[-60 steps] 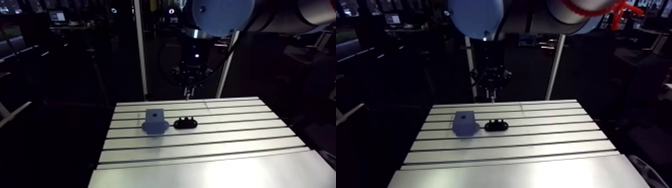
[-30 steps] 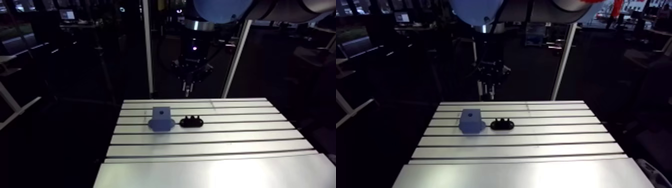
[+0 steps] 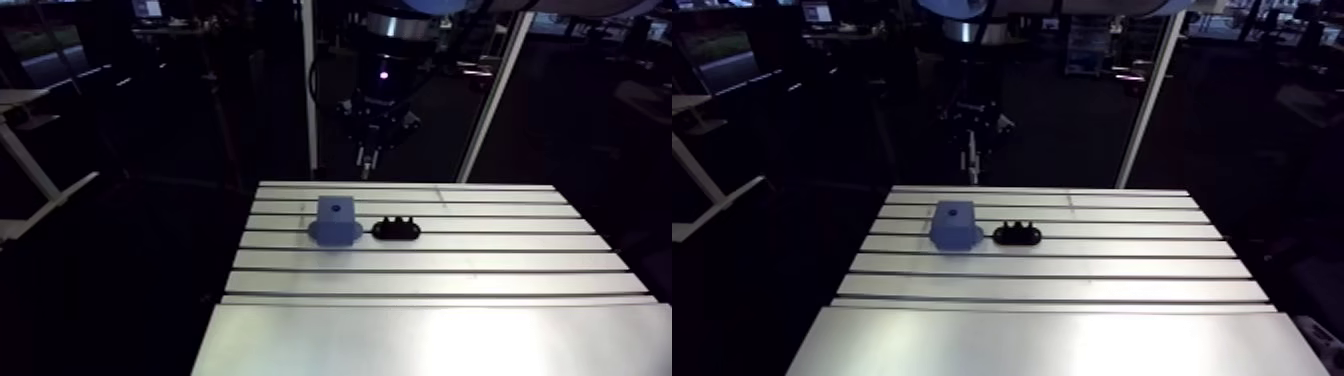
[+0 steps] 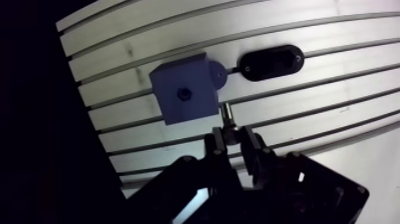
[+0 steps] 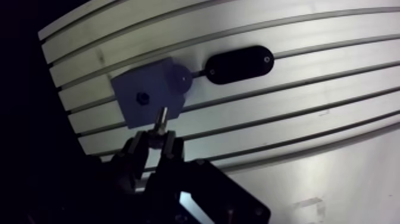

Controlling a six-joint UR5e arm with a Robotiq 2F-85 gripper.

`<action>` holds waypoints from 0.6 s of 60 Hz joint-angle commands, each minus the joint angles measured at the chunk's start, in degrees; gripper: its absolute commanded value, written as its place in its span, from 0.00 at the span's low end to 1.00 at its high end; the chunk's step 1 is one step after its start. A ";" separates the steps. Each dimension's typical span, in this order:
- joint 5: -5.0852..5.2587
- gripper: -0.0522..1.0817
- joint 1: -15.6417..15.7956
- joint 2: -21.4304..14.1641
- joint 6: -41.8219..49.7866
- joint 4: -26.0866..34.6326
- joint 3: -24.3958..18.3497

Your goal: Pick up the M10 bolt and insert it into the hex recess until seated.

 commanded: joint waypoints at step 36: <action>1.79 0.79 4.07 7.18 1.03 3.47 -6.09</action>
